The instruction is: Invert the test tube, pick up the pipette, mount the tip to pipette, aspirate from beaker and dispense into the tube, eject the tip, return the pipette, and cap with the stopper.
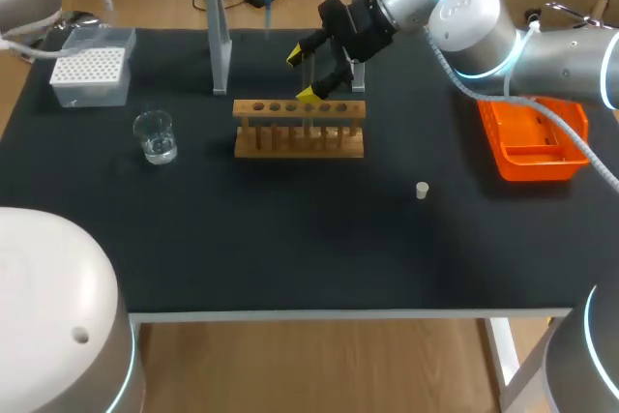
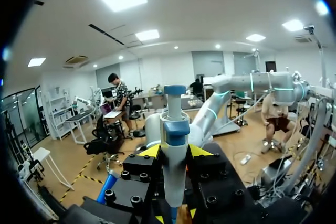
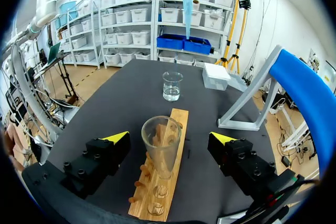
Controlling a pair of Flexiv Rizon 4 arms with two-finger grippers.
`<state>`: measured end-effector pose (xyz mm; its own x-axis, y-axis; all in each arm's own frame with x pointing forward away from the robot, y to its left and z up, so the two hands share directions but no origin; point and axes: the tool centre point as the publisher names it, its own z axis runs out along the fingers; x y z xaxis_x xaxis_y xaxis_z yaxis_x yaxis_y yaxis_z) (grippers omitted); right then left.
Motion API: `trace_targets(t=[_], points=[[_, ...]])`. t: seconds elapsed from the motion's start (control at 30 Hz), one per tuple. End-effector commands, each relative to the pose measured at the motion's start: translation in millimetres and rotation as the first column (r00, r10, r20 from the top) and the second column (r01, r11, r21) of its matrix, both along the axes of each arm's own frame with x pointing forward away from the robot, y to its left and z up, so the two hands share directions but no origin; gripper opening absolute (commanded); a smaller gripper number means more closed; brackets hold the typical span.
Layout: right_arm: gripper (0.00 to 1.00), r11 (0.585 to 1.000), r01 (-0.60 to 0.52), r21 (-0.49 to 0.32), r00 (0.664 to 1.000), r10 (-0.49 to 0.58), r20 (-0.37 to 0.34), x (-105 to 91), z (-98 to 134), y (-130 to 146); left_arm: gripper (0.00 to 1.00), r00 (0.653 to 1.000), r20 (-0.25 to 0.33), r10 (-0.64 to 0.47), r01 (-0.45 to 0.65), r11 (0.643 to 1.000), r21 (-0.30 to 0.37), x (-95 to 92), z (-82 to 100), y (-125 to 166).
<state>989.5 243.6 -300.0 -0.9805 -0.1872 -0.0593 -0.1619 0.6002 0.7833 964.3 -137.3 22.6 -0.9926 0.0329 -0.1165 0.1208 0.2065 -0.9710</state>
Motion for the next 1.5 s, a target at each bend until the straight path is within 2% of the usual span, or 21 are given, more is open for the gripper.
trace_targets(t=[0.03,0.93,1.4,1.5], points=[[1.0,1.0,-0.002,-0.002,1.0,0.002,-0.001,0.0,1,-1,0.0,0.999,-0.01,-0.03,0.03,1.0,0.001,5.6,-2.1,-6],[1.0,1.0,-0.002,-0.002,1.0,0.002,-0.001,0.0,1,-1,0.0,1.0,-0.011,-0.029,0.029,1.0,-0.001,5.1,-2.2,-6],[1.0,1.0,-0.002,-0.002,1.0,0.002,-0.001,0.0,1,-1,0.0,0.997,-0.002,-0.073,0.073,0.997,-0.013,14.0,-10.8,-28],[1.0,1.0,-0.002,-0.002,1.0,0.002,-0.001,0.0,1,-1,0.0,0.996,-0.016,-0.087,0.087,0.996,-0.019,17.1,-13.5,-33]])
